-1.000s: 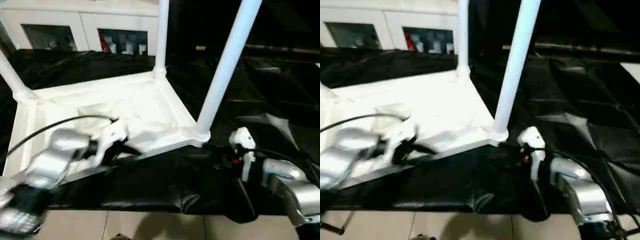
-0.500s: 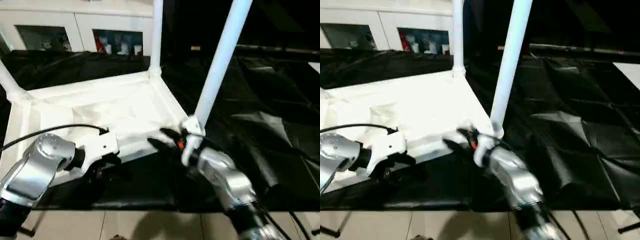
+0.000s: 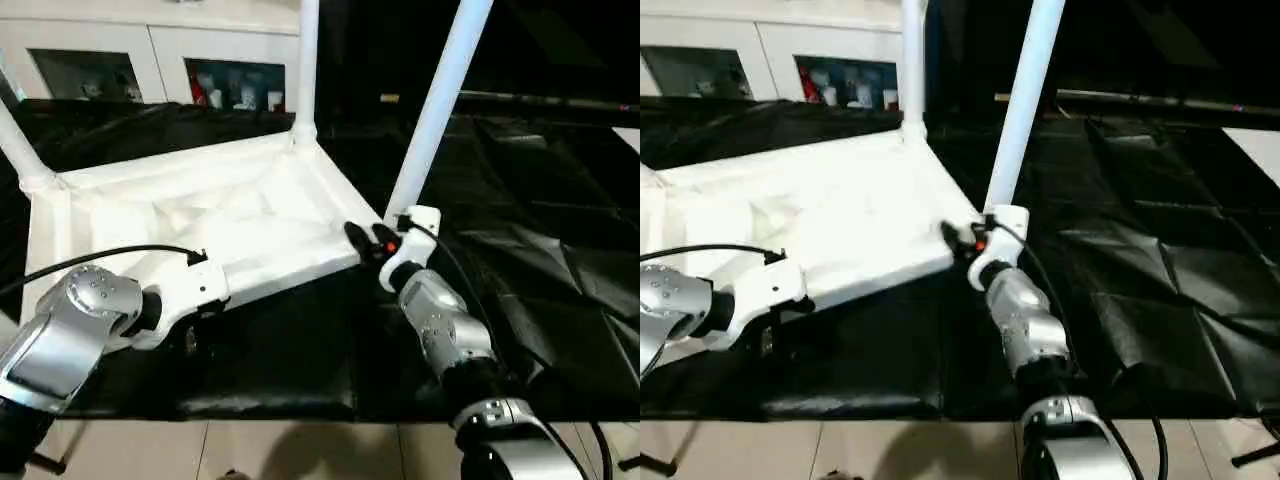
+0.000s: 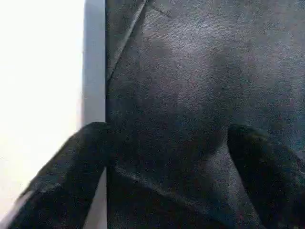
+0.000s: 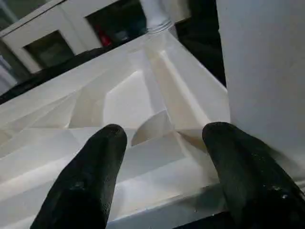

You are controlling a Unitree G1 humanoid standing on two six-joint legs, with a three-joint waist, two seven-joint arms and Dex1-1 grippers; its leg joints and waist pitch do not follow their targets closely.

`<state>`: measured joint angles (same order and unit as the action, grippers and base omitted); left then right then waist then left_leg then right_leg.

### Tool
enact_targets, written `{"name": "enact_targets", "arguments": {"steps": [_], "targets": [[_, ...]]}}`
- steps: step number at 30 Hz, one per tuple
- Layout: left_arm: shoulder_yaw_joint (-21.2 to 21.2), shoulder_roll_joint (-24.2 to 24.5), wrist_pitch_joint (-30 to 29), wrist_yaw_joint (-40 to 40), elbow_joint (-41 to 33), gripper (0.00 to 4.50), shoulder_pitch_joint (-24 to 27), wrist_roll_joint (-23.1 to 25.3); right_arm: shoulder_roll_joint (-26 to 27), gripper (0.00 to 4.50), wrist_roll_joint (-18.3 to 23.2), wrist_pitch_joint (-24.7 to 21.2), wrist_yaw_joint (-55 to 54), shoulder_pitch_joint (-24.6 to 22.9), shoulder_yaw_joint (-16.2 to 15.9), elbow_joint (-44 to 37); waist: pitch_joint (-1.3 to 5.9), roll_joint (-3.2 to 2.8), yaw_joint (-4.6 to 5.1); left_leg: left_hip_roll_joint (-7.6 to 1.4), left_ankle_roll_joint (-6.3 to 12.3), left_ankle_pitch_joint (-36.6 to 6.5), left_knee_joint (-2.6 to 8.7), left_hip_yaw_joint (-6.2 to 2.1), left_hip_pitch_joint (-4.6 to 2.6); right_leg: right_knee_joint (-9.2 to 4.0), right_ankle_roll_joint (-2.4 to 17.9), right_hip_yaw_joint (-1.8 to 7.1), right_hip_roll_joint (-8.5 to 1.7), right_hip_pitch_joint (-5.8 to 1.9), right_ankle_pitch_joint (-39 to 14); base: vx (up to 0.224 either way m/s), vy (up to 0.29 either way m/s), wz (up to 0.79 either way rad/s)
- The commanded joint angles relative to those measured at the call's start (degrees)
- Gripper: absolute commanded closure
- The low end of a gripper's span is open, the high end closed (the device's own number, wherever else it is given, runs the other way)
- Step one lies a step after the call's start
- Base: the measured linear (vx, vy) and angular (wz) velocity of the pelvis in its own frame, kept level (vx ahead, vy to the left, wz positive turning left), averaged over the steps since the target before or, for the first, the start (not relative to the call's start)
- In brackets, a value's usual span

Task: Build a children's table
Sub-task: Rotate leg to tighten

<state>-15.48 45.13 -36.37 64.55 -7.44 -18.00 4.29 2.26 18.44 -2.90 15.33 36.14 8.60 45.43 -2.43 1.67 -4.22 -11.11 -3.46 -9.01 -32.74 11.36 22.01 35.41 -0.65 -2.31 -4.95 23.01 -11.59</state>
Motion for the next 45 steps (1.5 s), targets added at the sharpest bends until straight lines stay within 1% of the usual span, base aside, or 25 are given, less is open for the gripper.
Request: {"name": "enact_targets", "arguments": {"steps": [1, 6, 10, 12, 15, 16, 17, 18, 21, 22, 23, 25, 28, 29, 30, 32, 33, 34, 36, 37, 39, 40, 42, 43, 45], "targets": [[0.29, 0.65, 0.12, -2.02, 1.99, 0.01, 0.13, 1.65, -3.47, 1.45, 0.16, 2.72, -3.22, 0.45, 4.0, 2.47, 3.42, -0.82, 0.23, -1.55, -1.54, -11.39, 3.55, -0.58, -1.72, -3.19, 11.98, 2.01, -2.18, -2.01, -3.36, 0.0, 0.0, 0.0], [0.05, -0.23, 2.12, -3.45, 3.85, 0.01, 0.27, 1.88, -6.97, 1.45, 0.44, 5.23, -4.43, 2.39, 6.16, 6.41, 3.38, -0.88, -0.82, -1.67, -2.5, -13.63, 3.44, -0.37, -2.32, -3.35, 10.94, 2.04, -2.02, -1.43, -5.89, 0.0, 0.0, 0.0], [0.22, -0.5, 3.49, -4.69, 4.95, 0.01, 0.72, 2.06, -9.16, 1.45, 0.19, 6.63, -4.43, 3.34, 6.9, 8.05, 3.4, -0.47, -0.89, -1.58, -2.63, -14.34, 3.5, -0.58, -1.77, -3.37, 10.16, 1.98, -2.23, -1.79, -7.33, 0.0, 0.0, 0.0], [0.8, -1.0, 4.86, -6.26, 5.54, 0.01, 1.18, 1.83, -10.8, 1.45, 0.15, 7.79, -4.98, 3.83, 7.8, 9.62, 3.3, 0.01, -0.8, -1.49, -2.55, -14.79, 3.42, -0.54, -1.61, -3.51, 9.65, 2.0, -2.24, -1.75, -9.11, 0.0, 0.0, 0.0], [1.11, -1.09, 6.33, -6.76, 5.79, 0.01, 1.46, 1.5, -11.69, 1.45, -0.22, 8.73, -4.73, 4.11, 7.85, 10.83, 3.31, 0.09, -0.41, -1.41, -2.21, -15.0, 3.34, -0.7, -1.23, -3.63, 9.24, 1.94, -2.35, -1.88, -10.67, 0.0, 0.0, 0.0], [1.25, -1.07, 7.02, -6.9, 5.83, 0.01, 1.62, 1.39, -12.11, 1.45, -0.46, 9.07, -4.59, 4.09, 7.77, 11.12, 3.33, 0.48, -0.38, -1.41, -1.99, -15.02, 3.27, -0.64, -1.2, -3.75, 9.24, 1.94, -2.37, -1.84, -10.92, 0.0, 0.0, 0.0], [1.83, -1.13, 7.56, -7.12, 5.56, 0.01, 2.14, 0.86, -12.98, 1.45, -0.85, 9.54, -4.33, 3.83, 7.75, 11.39, 3.35, 0.57, -0.33, -1.41, -1.84, -14.66, 3.26, -0.73, -1.05, -3.57, 9.27, 1.92, -2.42, -1.98, -11.06, 0.0, 0.0, 0.0], [3.37, -1.56, 9.24, -6.74, 4.28, 0.01, 3.29, -1.04, -14.14, 1.45, -1.18, 9.95, -3.93, 3.18, 7.94, 11.31, 3.35, 0.61, -0.13, -1.41, -1.69, -14.37, 3.18, -0.72, -0.97, -3.57, 9.53, 1.91, -2.39, -1.93, -10.79, 0.0, 0.0, 0.0], [8.25, -3.78, 7.56, -5.89, 0.38, 0.01, 5.58, -6.94, -14.81, 1.45, -1.34, 9.78, -2.57, 1.92, 7.76, 10.2, 3.39, 0.49, 0.14, -1.48, -1.11, -12.79, 2.99, -0.59, -1.05, -3.12, 11.02, 1.82, -2.06, -1.88, -6.73, 0.0, 0.0, 0.0], [8.25, -3.78, 7.56, -5.89, 0.38, 0.01, 5.58, -6.94, -14.81, 1.45, -1.34, 9.78, -2.57, 1.92, 7.76, 10.2, 3.43, 0.53, 0.23, -1.48, -0.98, -12.75, 2.92, -0.55, -1.07, -3.03, 11.34, 1.82, -2.04, -1.88, -6.05, 0.0, 0.0, 0.0], [11.83, -4.6, 4.67, -5.2, -2.62, 0.01, 7.62, -11.21, -14.96, 1.45, -1.8, 9.89, -1.37, 1.0, 7.23, 9.45, 3.4, 0.22, 0.31, -1.43, -0.79, -12.9, 2.89, -0.56, -1.06, -2.93, 11.72, 1.8, -1.98, -1.87, -5.53, 0.0, 0.0, 0.0], [13.01, -4.79, 3.43, -5.04, -3.57, 0.01, 8.33, -12.56, -14.99, 1.45, -1.98, 9.92, -0.97, 0.72, 7.03, 9.27, 3.33, 0.6, 0.63, -1.5, -0.38, -12.92, 2.89, -0.51, -1.02, -3.03, 12.3, 1.78, -1.89, -1.95, -4.7, 0.0, 0.0, 0.0], [20.73, -4.5, 1.31, -3.41, -6.08, 0.01, 13.31, -18.4, -14.83, 1.45, -2.95, 8.96, 4.88, -2.33, 3.7, 4.86, 3.04, 0.18, 0.83, -1.45, -0.4, -15.57, 2.96, -0.59, -1.01, -3.41, 11.79, 1.85, -1.94, -1.87, -8.92, 0.0, 0.0, 0.0], [20.73, -4.5, 1.31, -3.41, -6.08, 0.01, 13.31, -18.4, -14.83, 1.45, -2.95, 8.96, 4.88, -2.33, 3.7, 4.86, 2.85, 0.44, 1.11, -1.56, -0.57, -16.77, 3.24, -0.64, -0.91, -3.82, 11.09, 1.81, -1.85, -1.78, -11.15, 0.0, 0.0, 0.0], [23.58, -3.92, 1.13, -2.54, -6.35, 0.01, 15.26, -20.25, -14.7, 1.45, -3.3, 8.44, 7.57, -3.68, 2.13, 2.8, 2.85, 0.37, 1.18, -1.6, -0.67, -17.91, 3.22, -0.66, -1.19, -3.93, 10.95, 1.83, -1.78, -1.53, -12.52, 0.0, 0.0, 0.0], [27.65, -1.37, 0.46, 0.62, -6.13, 0.01, 19.05, -22.25, -14.41, 1.45, -3.7, 7.34, 12.31, -6.44, -1.14, -1.45, 2.6, -0.14, 1.19, -1.63, -1.05, -20.37, 3.44, -0.91, -1.18, -4.28, 10.16, 1.91, -1.77, -1.38, -15.39, 0.0, 0.0, 0.0], [29.53, 0.53, -0.46, 2.39, -5.93, 0.01, 21.44, -23.03, -14.25, 1.45, -3.8, 6.72, 14.64, -7.87, -2.74, -3.55, 2.52, -0.12, 1.46, -1.75, -1.2, -21.45, 3.66, -1.03, -1.1, -4.37, 9.76, 1.9, -1.75, -1.35, -16.75, 0.0, 0.0, 0.0], [30.81, 2.41, -1.02, 3.83, -5.52, 0.01, 23.53, -23.03, -14.11, 1.45, -3.91, 6.3, 16.42, -8.98, -4.05, -5.16, 2.49, -0.61, 1.42, -1.83, -1.39, -22.19, 3.72, -1.08, -1.28, -4.44, 9.64, 1.95, -1.77, -1.18, -17.21, 0.0, 0.0, 0.0], [31.88, 5.74, -1.53, 5.62, -4.86, 0.01, 27.03, -21.95, -13.93, 1.45, -4.23, 6.1, 17.92, -10.16, -5.35, -6.54, 2.24, -0.51, 1.64, -2.08, -2.0, -24.56, 3.87, -1.15, -1.75, -4.76, 9.81, 2.11, -1.63, -0.65, -18.76, 0.0, 0.0, 0.0], [32.04, 6.11, -1.65, 5.83, -4.75, 0.01, 27.37, -21.79, -13.9, 1.45, -4.24, 6.09, 18.04, -10.26, -5.45, -6.61, 2.24, -0.51, 1.67, -2.07, -2.06, -24.8, 3.88, -1.19, -1.69, -4.7, 10.04, 2.13, -1.66, -0.64, -18.89, 0.0, 0.0, 0.0], [33.63, 8.56, -2.57, 7.43, -3.74, 0.01, 29.54, -21.01, -13.69, 1.45, -4.36, 5.96, 18.88, -10.96, -6.14, -7.05, 2.13, -0.68, 1.58, -2.21, -2.38, -25.67, 3.98, -1.17, -1.99, -4.76, 10.33, 2.27, -1.7, -0.38, -19.36, 0.0, 0.0, 0.0], [34.56, 9.99, -2.68, 8.13, -2.54, 0.01, 30.48, -20.13, -13.66, 1.45, -4.57, 5.97, 19.44, -11.34, -6.63, -7.13, 2.04, -0.97, 1.46, -2.19, -2.64, -25.94, 4.03, -1.13, -2.11, -4.82, 10.5, 2.34, -1.68, -0.28, -19.11, 0.0, 0.0, 0.0], [35.53, 11.53, -2.55, 8.46, -1.5, 0.01, 31.79, -19.55, -13.69, 1.45, -4.98, 5.84, 19.96, -11.9, -7.09, -7.69, 1.99, -0.94, 1.4, -2.15, -2.73, -26.1, 4.16, -1.19, -2.01, -4.79, 10.27, 2.41, -1.71, -0.43, -18.9, 0.0, 0.0, 0.0], [37.49, 11.99, -2.08, 8.55, 0.05, 0.01, 32.07, -19.75, -13.67, 1.45, -4.98, 5.56, 20.43, -12.3, -7.26, -8.14, 1.94, -1.01, 1.3, -2.19, -2.86, -26.44, 4.16, -1.22, -2.19, -4.85, 10.34, 2.42, -1.76, -0.32, -19.11, 0.0, 0.0, 0.0], [37.62, 11.99, -2.05, 8.55, 0.15, 0.01, 32.06, -19.78, -13.66, 1.45, -4.97, 5.54, 20.46, -12.32, -7.26, -8.17, 2.0, -1.17, 1.23, -2.15, -3.08, -26.44, 4.2, -1.27, -2.21, -4.77, 10.79, 2.43, -1.79, -0.45, -18.29, 0.0, 0.0, 0.0]]}}
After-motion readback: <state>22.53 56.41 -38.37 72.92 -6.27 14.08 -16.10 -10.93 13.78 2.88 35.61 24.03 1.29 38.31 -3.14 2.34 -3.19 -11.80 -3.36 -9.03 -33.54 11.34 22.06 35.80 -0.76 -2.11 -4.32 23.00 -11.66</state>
